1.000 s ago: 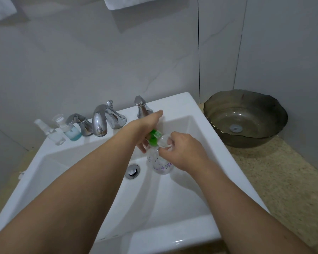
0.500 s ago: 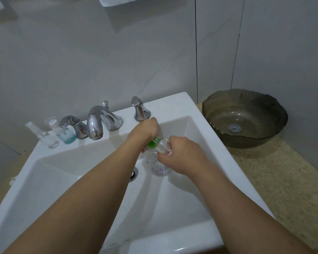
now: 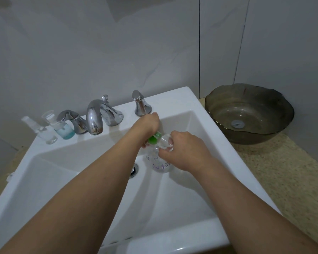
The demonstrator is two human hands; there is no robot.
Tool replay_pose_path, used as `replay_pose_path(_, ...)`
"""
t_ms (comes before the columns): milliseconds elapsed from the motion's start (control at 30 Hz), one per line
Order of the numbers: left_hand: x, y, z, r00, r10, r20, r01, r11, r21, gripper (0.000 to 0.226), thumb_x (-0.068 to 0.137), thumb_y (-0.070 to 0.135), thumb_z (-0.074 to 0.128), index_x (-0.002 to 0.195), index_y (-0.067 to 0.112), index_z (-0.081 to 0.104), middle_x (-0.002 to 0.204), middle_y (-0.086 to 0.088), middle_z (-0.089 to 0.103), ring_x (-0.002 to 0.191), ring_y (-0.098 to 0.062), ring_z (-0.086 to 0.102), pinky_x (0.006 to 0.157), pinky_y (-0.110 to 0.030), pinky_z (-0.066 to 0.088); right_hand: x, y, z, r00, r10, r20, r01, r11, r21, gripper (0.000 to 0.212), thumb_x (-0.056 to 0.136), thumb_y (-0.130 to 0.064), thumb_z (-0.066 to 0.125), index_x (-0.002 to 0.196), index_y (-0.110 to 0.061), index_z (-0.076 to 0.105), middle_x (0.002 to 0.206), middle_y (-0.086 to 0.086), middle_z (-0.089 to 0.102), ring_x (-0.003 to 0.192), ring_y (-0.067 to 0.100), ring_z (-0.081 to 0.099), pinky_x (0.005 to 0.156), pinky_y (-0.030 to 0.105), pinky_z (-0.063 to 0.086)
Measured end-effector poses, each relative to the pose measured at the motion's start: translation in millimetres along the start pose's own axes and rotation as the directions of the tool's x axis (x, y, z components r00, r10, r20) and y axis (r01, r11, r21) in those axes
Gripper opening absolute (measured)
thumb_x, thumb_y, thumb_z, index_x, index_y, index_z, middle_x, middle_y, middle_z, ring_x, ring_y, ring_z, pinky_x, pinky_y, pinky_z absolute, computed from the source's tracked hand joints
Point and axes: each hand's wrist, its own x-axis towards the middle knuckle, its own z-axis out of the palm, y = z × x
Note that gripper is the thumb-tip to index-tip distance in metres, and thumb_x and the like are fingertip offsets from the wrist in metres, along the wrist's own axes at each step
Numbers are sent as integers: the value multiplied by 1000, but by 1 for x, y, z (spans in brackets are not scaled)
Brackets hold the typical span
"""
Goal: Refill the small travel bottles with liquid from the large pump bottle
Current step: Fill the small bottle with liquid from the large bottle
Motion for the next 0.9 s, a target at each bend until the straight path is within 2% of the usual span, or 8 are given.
replay_pose_path(67, -1, 1, -5, 999, -6, 54, 6, 1000, -7, 40, 100, 25, 28, 106, 1, 60, 99, -27, 68, 82, -38, 64, 84, -47, 56, 1, -1, -1, 1000, 1, 1, -1, 1000, 20, 31, 80, -48, 60, 83, -19, 49, 80, -3, 55, 74, 24, 53, 61, 31, 37)
replay_pose_path(133, -2, 3, -12, 988, -56, 147, 54, 998, 21, 44, 98, 36, 33, 104, 4, 62, 95, -21, 68, 83, -35, 62, 80, -42, 52, 1, -2, -2, 1000, 0, -15, 1, 999, 49, 32, 79, -49, 60, 87, -19, 53, 86, -2, 60, 79, 25, 58, 66, 32, 45)
replay_pose_path(267, -1, 5, -22, 944, -118, 307, 120, 993, 12, 70, 102, 64, 25, 110, 4, 59, 119, -18, 66, 114, -40, 60, 95, -54, 43, -1, -1, -2, 998, -8, -60, 13, 996, 85, 33, 79, -50, 61, 86, -18, 55, 84, -2, 61, 80, 25, 59, 67, 33, 47)
replay_pose_path(367, 3, 4, -18, 961, -117, 252, 123, 992, -9, 74, 100, 67, 26, 128, 4, 54, 121, -19, 66, 107, -39, 62, 95, -57, 44, -1, 0, -3, 998, -5, -65, 11, 995, 100, 35, 79, -52, 61, 87, -18, 56, 85, -2, 61, 78, 25, 58, 68, 33, 48)
replay_pose_path(467, 3, 3, -15, 979, -95, 180, 95, 995, 8, 69, 100, 62, 29, 125, 4, 55, 114, -20, 68, 102, -40, 65, 94, -57, 49, -1, 0, -3, 998, 1, -61, 5, 995, 100, 34, 78, -51, 61, 82, -18, 53, 82, -2, 59, 76, 25, 57, 63, 31, 42)
replay_pose_path(600, 1, 4, -5, 996, -37, 84, 35, 999, 29, 52, 97, 39, 28, 118, 2, 58, 100, -24, 70, 87, -41, 68, 87, -56, 55, -1, 0, -3, 999, 12, -38, -9, 997, 78, 32, 79, -49, 61, 78, -20, 48, 76, -4, 54, 71, 24, 54, 59, 30, 35)
replay_pose_path(733, 2, 1, 3, 999, 46, -26, -46, 998, 30, 41, 102, 17, 23, 121, -2, 54, 110, -32, 65, 93, -51, 68, 84, -66, 56, 2, 0, -1, 1000, 17, 1, -17, 999, 45, 32, 78, -49, 61, 77, -21, 47, 75, -3, 54, 70, 24, 53, 57, 30, 35)
replay_pose_path(900, 6, -2, 3, 997, 69, -35, -67, 996, 54, 41, 104, 16, 21, 122, -2, 53, 113, -32, 64, 95, -52, 67, 86, -66, 56, 2, 1, 0, 1000, 20, 8, -21, 999, 27, 33, 78, -52, 61, 80, -21, 48, 78, -3, 55, 72, 23, 54, 60, 30, 37)
